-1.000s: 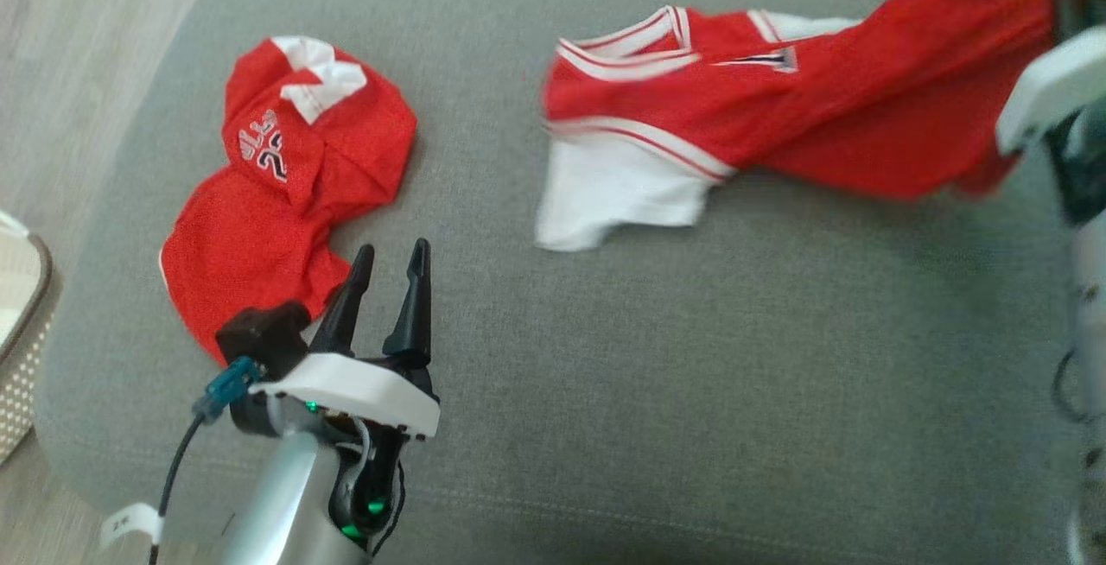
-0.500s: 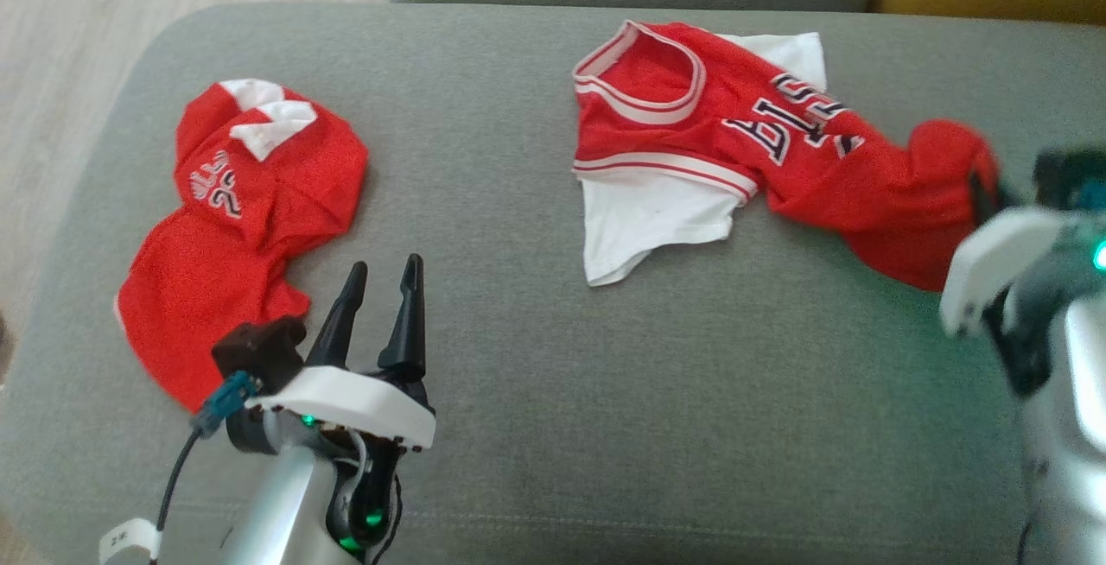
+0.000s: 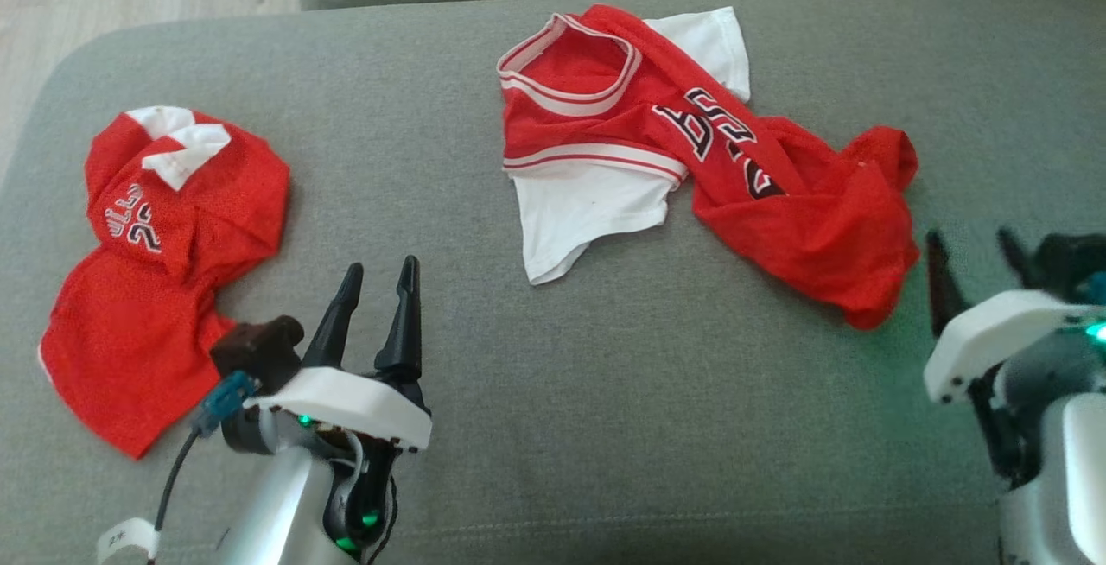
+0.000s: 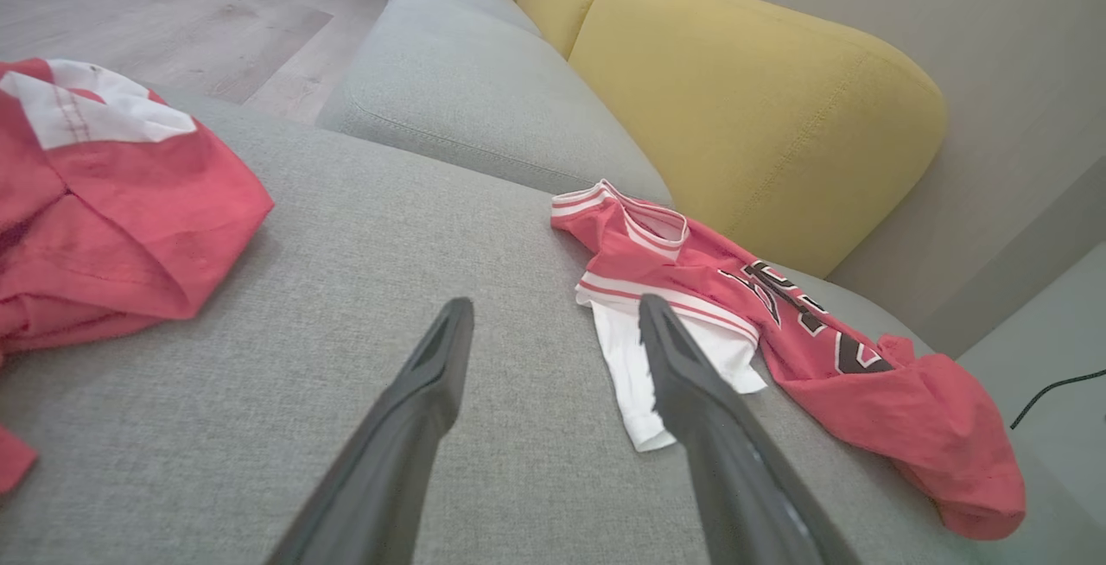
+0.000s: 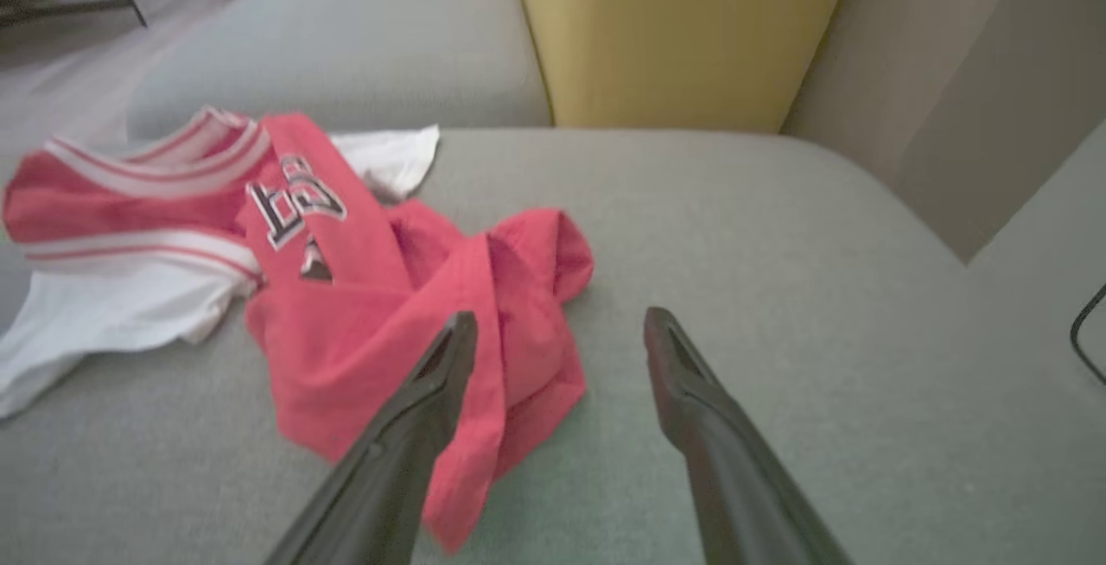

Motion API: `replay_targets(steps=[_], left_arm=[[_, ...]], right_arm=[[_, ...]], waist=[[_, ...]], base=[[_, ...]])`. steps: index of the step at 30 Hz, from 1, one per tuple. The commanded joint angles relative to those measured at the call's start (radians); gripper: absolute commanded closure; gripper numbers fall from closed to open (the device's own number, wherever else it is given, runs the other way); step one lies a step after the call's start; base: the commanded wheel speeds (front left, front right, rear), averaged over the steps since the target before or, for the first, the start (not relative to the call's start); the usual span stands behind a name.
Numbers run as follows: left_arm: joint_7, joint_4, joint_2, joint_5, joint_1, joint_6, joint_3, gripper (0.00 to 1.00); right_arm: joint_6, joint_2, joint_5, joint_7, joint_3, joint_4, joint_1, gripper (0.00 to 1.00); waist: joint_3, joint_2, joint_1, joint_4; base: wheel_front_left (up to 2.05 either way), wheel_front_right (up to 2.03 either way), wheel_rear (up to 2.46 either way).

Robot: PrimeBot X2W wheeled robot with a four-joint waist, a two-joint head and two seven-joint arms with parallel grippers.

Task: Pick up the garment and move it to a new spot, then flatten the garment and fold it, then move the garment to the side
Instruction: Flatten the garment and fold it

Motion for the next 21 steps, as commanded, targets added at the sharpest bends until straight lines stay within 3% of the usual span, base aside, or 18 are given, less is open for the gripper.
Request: replay_targets(steps=[1, 6, 13, 21], left_arm=[[-0.005, -0.028, 0.009, 0.005, -0.039, -0.005, 0.034, 0.00], [-0.005, -0.059, 0.009, -0.005, -0.039, -0.006, 0.037, 0.00], [-0.005, -0.106, 0.009, -0.008, -0.018, -0.008, 0.047, 0.00], [-0.005, -0.110, 0.009, -0.003, -0.027, -0.016, 0.037, 0.00]], right_arm=[[0.008, 0.002, 0.001, -0.014, 0.022, -0.049, -0.022, 0.00], [0.008, 0.019, 0.051, -0.092, 0.077, -0.150, 0.020, 0.00], [0.008, 0.029, 0.103, -0.198, 0.131, -0.166, 0.104, 0.00], [0.008, 0.012, 0.077, -0.178, 0.175, -0.131, -0.006, 0.00]], waist=[[-0.001, 0.0000, 0.0000, -0.003], [-0.007, 0.0000, 0.0000, -0.006], [-0.009, 0.0000, 0.0000, 0.009], [0.038, 0.0000, 0.0000, 0.045]], base=[[0.00, 0.00, 0.00], [0.00, 0.00, 0.00], [0.00, 0.00, 0.00], [0.00, 0.00, 0.00]])
